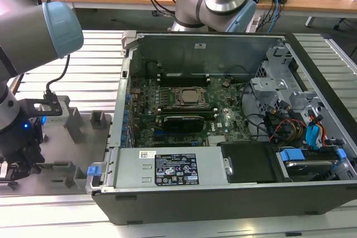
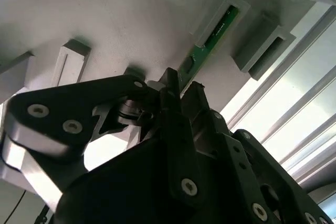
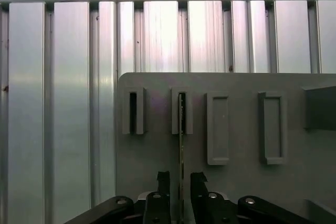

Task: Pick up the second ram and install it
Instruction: 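Pick up the second ram and move it above second insertion slot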

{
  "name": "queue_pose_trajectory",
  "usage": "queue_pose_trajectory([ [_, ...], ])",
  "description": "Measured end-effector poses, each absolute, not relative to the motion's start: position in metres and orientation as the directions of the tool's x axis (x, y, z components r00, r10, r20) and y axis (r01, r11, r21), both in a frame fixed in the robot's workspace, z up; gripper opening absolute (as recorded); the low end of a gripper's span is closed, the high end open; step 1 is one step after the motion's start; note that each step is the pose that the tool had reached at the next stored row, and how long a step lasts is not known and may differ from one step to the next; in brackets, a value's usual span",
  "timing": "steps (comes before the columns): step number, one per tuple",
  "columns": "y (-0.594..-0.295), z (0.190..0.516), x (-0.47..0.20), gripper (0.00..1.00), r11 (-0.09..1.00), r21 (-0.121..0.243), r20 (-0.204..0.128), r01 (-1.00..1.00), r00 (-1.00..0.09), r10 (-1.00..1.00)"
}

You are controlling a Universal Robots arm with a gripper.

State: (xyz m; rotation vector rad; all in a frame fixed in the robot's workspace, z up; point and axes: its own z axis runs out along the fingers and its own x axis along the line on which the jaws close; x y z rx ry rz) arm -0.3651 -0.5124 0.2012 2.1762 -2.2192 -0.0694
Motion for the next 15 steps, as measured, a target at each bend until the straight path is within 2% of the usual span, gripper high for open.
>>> queue_pose_trajectory([
  [1,-0.5124,0.2012,-0.3651,0.22,0.019,0.055,-0.008,-0.998,-0.020,-1.000],
  [2,-0.5124,0.2013,-0.3651,0.22,0.019,0.055,-0.008,-0.998,-0.020,-1.000],
  [3,-0.5124,0.2013,-0.3651,0.14,0.019,0.055,-0.008,-0.998,-0.020,-1.000],
  [15,-0.5124,0.2013,-0.3651,0.14,0.019,0.055,-0.012,-0.998,-0.020,-1.000],
])
